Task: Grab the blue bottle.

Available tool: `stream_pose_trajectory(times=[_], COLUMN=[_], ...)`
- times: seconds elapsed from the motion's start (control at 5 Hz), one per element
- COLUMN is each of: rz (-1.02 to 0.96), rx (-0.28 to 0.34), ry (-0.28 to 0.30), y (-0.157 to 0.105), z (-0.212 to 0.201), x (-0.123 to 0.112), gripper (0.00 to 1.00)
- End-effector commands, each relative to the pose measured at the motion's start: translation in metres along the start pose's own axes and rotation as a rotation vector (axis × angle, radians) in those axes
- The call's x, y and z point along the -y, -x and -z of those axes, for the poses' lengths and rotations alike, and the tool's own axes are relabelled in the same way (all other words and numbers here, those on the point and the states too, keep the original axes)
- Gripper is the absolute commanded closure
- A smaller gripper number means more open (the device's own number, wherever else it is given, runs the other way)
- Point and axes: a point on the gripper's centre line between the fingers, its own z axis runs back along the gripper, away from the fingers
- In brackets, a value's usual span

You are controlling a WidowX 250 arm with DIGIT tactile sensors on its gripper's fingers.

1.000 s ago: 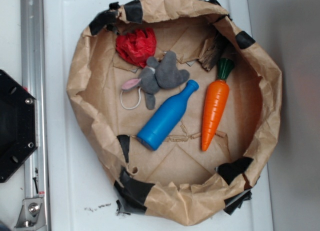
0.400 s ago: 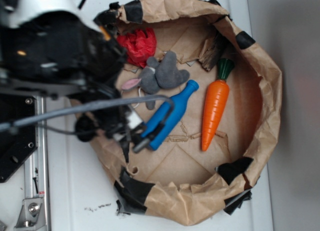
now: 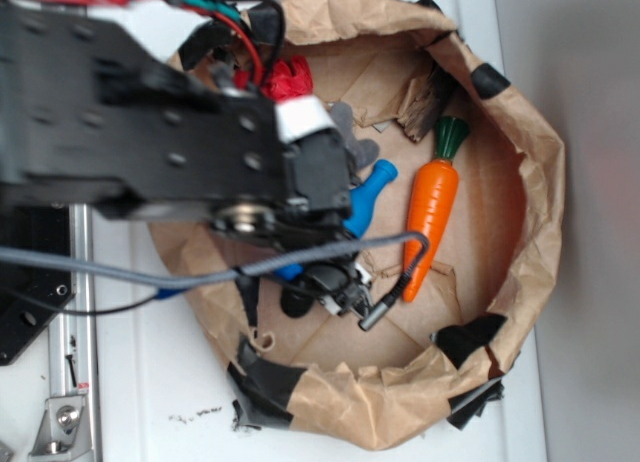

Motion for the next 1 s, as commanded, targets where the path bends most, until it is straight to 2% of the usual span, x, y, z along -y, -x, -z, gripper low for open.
stream_pose_trajectory(times=[0.0, 0.2, 0.4, 0.6, 0.8], rz=[0.168, 0.263, 0.251, 0.348, 0.414], rx=[-0.044, 0.029, 0.086, 0.075, 0.021], ry=[-0.013, -0.058, -0.038, 0.006, 0.006], y=[0.013, 0.009, 0.002, -0.007, -0.011], z=[0.048, 0.023, -0.009, -0.058, -0.105], x=[0.020, 0.021, 0.018, 0.021, 0.023], gripper=[0.02, 1.00, 1.00, 1.00, 0.64])
